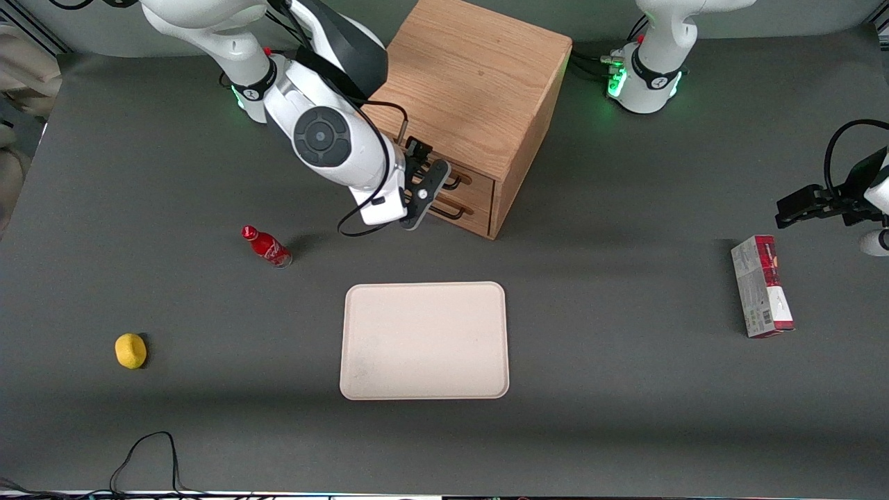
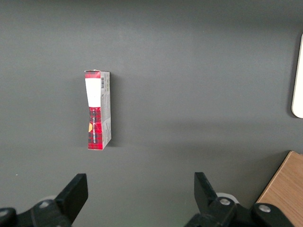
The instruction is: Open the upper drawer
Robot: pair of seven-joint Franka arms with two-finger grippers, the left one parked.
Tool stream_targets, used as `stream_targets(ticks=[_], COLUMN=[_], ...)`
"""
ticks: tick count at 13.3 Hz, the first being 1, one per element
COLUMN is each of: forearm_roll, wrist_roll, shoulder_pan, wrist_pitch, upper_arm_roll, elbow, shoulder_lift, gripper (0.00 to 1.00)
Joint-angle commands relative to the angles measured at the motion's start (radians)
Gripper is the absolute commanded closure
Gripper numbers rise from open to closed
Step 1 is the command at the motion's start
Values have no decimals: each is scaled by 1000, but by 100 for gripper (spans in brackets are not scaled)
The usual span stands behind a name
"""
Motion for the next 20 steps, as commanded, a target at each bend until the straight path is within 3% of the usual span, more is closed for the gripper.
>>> stream_targets(ticks=[1,15,20], forearm_roll=[24,8,-51], wrist_roll=[-31,-125,-128], shoulder_pan=[-6,-10,-12], wrist_pitch=[37,56,85], upper_arm_roll=[3,-6,-7], elbow=[-47,-70,-67], shoulder_lift=[-18,-7,15], gripper=[0,0,0])
